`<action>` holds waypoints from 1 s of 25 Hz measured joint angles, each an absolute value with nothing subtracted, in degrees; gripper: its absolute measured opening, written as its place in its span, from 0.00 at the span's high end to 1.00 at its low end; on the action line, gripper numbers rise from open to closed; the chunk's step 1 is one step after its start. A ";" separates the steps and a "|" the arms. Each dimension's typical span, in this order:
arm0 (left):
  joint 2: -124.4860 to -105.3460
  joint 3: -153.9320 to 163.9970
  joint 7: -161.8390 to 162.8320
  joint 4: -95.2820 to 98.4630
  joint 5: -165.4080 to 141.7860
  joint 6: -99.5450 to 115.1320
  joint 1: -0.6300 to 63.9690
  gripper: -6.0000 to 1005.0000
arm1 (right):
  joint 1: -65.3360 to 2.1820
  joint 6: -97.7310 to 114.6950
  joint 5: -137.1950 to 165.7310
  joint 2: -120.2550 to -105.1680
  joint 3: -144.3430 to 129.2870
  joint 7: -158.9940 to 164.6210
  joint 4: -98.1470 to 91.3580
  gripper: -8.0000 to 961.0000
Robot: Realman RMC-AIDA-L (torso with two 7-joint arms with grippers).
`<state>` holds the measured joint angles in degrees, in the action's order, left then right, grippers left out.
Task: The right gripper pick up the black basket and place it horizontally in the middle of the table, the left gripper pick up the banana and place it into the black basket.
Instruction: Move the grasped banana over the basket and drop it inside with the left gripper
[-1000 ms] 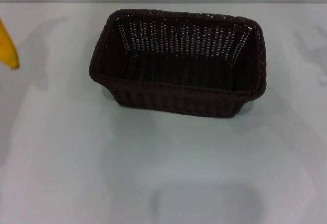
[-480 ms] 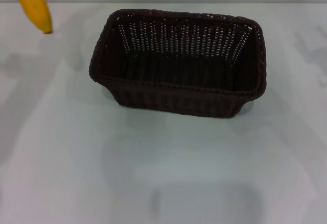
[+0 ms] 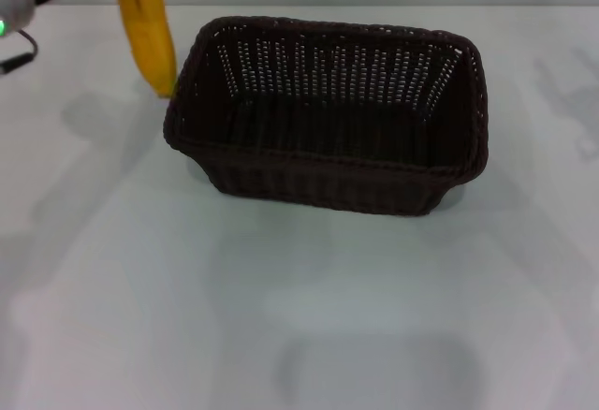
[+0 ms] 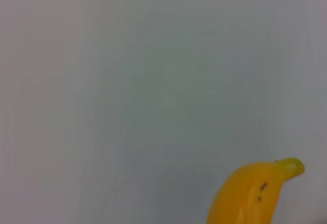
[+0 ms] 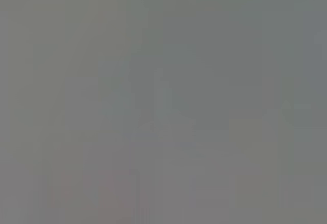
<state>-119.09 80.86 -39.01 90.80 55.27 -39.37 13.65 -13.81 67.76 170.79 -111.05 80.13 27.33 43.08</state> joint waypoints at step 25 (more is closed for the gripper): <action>-119.08 84.41 -60.30 81.14 72.35 -41.32 16.42 0.42 | -12.60 68.65 170.86 -111.43 79.99 27.68 43.16 0.31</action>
